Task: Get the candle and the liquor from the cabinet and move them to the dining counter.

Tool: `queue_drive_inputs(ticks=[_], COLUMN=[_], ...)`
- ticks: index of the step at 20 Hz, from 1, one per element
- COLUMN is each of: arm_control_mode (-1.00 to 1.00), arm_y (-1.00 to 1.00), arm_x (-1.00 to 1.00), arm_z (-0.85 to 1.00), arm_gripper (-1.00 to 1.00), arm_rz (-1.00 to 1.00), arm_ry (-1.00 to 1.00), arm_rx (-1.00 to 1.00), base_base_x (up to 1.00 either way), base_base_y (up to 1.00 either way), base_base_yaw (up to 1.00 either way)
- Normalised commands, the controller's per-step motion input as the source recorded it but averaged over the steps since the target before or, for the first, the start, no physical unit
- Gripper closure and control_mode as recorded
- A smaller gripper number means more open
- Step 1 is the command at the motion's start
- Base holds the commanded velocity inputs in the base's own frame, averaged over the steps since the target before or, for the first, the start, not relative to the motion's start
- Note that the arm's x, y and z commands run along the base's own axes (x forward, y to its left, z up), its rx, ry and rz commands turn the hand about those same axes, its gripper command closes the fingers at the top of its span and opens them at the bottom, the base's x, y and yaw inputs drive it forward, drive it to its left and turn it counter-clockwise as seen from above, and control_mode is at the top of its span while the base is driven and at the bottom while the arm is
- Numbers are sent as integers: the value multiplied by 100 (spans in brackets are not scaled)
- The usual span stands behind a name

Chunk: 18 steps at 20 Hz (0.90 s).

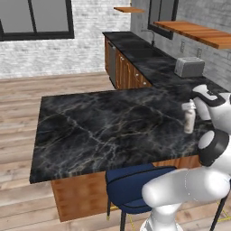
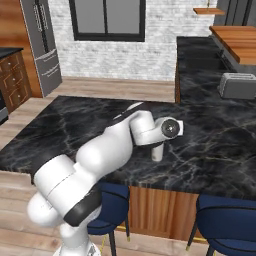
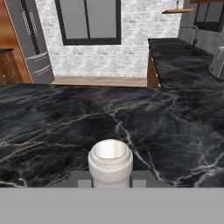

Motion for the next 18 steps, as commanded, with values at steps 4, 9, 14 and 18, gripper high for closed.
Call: queue_drive_inputs(ticks=[4,9,14,18], arm_control_mode=[-100,-100,-100,-100], arm_y=[-4,-6,-7,-3], arm_x=[22,19,14,26], arm_z=[-38,-41,-23,0], arm_gripper=[100,100,100,100], arm_rz=[0,0,0,0], arm_ry=[0,0,-6,-12], arm_rx=[0,0,0,0], base_base_x=[0,0,0,0], base_base_y=[0,0,0,0], base_base_yaw=[0,0,0,0])
